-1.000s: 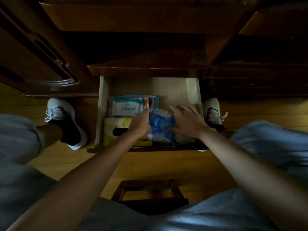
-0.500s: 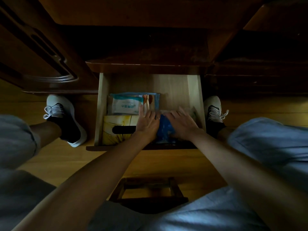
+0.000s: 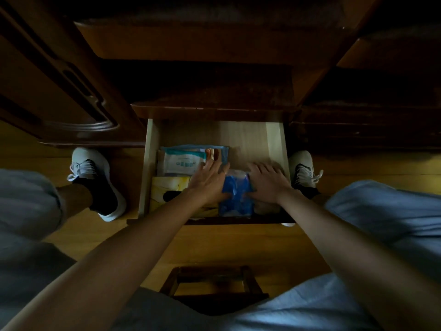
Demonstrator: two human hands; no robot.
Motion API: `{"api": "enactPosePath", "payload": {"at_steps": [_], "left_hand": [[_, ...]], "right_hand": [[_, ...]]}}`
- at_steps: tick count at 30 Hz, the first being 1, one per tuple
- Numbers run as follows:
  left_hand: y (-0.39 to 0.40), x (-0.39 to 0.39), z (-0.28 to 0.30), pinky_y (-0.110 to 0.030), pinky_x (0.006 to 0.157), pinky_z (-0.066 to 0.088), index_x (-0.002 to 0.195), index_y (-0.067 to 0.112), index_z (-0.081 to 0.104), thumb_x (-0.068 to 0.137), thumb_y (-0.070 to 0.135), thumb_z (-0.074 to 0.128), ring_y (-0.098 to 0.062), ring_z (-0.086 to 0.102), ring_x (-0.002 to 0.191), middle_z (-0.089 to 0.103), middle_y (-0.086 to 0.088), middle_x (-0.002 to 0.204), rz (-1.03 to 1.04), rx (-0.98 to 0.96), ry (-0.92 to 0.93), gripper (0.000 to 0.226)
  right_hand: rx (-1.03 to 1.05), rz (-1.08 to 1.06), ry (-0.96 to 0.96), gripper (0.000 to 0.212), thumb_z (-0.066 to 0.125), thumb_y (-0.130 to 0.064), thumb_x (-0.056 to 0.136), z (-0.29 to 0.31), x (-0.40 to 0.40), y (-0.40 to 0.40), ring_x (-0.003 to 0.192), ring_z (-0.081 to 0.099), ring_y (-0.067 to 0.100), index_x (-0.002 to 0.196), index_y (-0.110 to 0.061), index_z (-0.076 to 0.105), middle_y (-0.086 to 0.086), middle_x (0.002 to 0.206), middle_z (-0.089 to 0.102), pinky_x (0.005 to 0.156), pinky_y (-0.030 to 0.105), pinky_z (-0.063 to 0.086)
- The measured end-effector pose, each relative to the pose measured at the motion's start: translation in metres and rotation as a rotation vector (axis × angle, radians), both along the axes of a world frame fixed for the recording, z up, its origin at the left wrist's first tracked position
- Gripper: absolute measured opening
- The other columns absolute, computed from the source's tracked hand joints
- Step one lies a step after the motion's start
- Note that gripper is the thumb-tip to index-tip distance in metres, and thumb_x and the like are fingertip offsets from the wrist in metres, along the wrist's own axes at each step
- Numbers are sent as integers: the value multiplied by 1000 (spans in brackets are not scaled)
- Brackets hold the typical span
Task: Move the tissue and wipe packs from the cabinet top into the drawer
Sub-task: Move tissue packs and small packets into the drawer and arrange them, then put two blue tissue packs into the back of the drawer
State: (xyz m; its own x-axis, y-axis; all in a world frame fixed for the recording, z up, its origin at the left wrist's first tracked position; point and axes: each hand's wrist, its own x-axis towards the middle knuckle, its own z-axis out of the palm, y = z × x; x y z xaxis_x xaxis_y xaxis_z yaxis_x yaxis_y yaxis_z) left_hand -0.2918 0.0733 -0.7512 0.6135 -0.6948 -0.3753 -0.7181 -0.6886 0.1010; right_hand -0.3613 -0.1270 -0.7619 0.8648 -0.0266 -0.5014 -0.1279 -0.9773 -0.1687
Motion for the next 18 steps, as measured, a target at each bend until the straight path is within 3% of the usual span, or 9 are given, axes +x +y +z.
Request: {"api": "enactPosePath", "payload": {"at_steps": [4, 8, 10, 12, 15, 18], "left_hand": [[29, 22, 48, -45, 107, 36, 148, 23, 42, 91, 57, 55, -26, 37, 135, 37, -5, 150, 70, -143, -13, 67], [52, 48, 132, -40, 106, 37, 134, 31, 57, 92, 47, 59, -19, 41, 132, 42, 4, 145, 100, -275, -103, 45], [61, 57, 187, -39, 102, 42, 126, 32, 63, 93, 41, 60, -17, 46, 129, 47, 5, 141, 92, -399, -218, 34], [65, 65, 245, -36, 92, 49, 117, 30, 68, 93, 32, 62, -16, 53, 121, 55, 5, 133, 78, -547, -389, 25], [62, 78, 329, -30, 74, 52, 104, 26, 72, 90, 22, 64, -13, 59, 108, 63, 7, 117, 72, -758, -589, 17], [51, 102, 391, -34, 72, 54, 100, 23, 73, 88, 18, 63, -16, 59, 105, 66, 7, 110, 125, -863, -682, 17]], "right_hand": [[17, -48, 16, 77, 62, -50, 93, 43, 15, 3, 142, 40, 30, 156, -22, 29, 7, 159, 37, 110, 48, 41], [227, -104, 64, 61, 69, -46, 92, 123, 31, 3, 120, 62, 19, 146, -25, 50, 1, 140, 60, 94, 38, 56], [314, -84, -89, 43, 68, -41, 93, 181, 37, 3, 106, 69, 13, 135, -32, 60, -5, 124, 70, 88, 40, 59], [337, -11, -378, 27, 64, -39, 95, 244, 45, 1, 92, 72, 9, 122, -39, 67, -14, 108, 74, 81, 43, 60], [292, 45, -741, 18, 59, -42, 94, 336, 64, -6, 79, 71, 5, 110, -45, 67, -28, 100, 70, 74, 37, 60], [219, 39, -1000, 14, 57, -42, 89, 404, 92, -15, 73, 64, 1, 100, -45, 66, -28, 90, 66, 70, 34, 57]]}}
